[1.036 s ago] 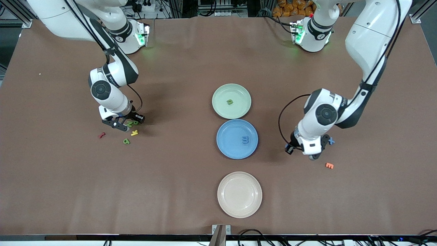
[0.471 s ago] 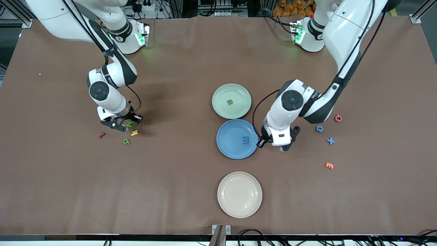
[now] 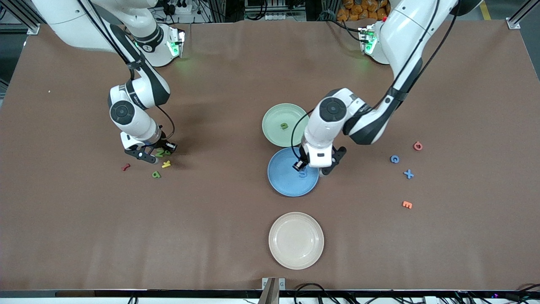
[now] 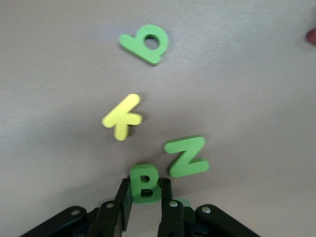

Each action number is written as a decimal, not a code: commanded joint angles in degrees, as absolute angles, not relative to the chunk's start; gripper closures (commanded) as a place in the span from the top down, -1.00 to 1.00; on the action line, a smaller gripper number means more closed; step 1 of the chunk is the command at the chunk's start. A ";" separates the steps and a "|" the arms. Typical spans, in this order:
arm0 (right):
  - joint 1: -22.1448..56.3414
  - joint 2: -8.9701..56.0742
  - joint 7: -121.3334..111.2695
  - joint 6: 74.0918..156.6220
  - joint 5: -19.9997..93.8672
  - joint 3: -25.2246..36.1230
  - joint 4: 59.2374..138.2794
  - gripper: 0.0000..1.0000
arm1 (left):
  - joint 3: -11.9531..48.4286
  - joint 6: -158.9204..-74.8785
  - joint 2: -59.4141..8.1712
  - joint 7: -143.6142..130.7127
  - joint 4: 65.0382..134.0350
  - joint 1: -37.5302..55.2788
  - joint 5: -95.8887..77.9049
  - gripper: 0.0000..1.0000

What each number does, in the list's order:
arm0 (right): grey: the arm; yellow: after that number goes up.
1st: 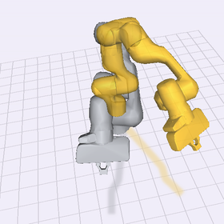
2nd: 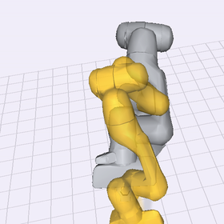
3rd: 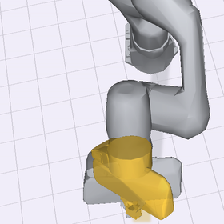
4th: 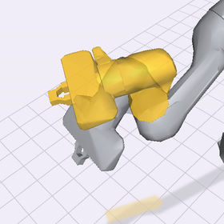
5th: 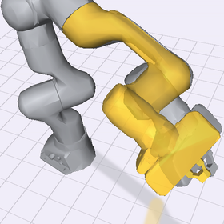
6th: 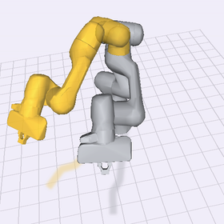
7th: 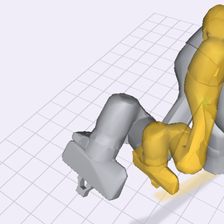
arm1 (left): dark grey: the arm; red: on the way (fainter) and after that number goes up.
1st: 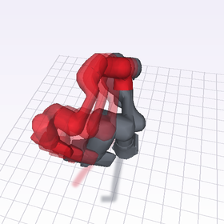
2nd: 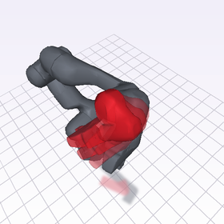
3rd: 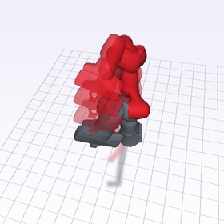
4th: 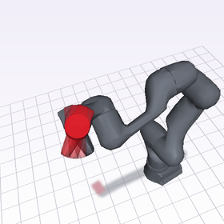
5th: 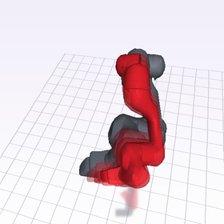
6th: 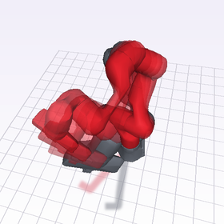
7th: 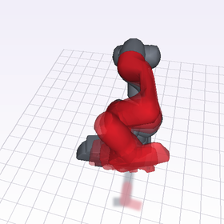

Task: Sort letters by color into matching plates
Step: 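Drop 6 on blue plate with the left gripper while the right gripper lifts B, then drop B on the green plate with the right gripper while the left gripper returns, then grasp blue X with the left gripper while the right gripper grasps green Z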

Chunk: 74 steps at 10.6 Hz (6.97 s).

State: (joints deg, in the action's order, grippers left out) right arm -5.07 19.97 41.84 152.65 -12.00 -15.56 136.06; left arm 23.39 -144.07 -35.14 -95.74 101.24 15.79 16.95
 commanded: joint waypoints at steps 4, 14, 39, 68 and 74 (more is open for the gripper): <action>-2.90 19.34 45.24 146.43 -2.47 -20.90 130.26 -1.00 | 22.24 -139.59 -35.07 -98.88 99.58 18.82 18.28 1.00; 14.22 25.20 71.42 142.82 -2.37 -26.19 114.91 -1.00 | 24.34 -127.09 -30.60 -65.93 104.40 -6.02 18.04 1.00; 16.45 22.34 75.80 140.45 -7.39 -27.69 114.59 0.54 | 33.75 -139.57 -37.26 -61.61 114.87 -34.54 33.13 1.00; -1.59 17.57 14.50 155.91 -5.19 -7.65 136.49 0.16 | 31.82 -144.32 -37.27 -64.33 115.23 -31.55 33.31 -0.99; -1.32 19.60 15.29 157.85 -5.01 -7.47 136.41 0.08 | 31.82 -145.02 -37.27 -66.09 115.22 -31.29 33.13 -1.00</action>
State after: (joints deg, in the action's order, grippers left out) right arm -2.22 18.74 15.19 156.20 -5.87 -8.22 136.26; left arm 31.92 -144.06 -36.93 -64.63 114.60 -31.32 33.65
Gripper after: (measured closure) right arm 0.449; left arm 0.656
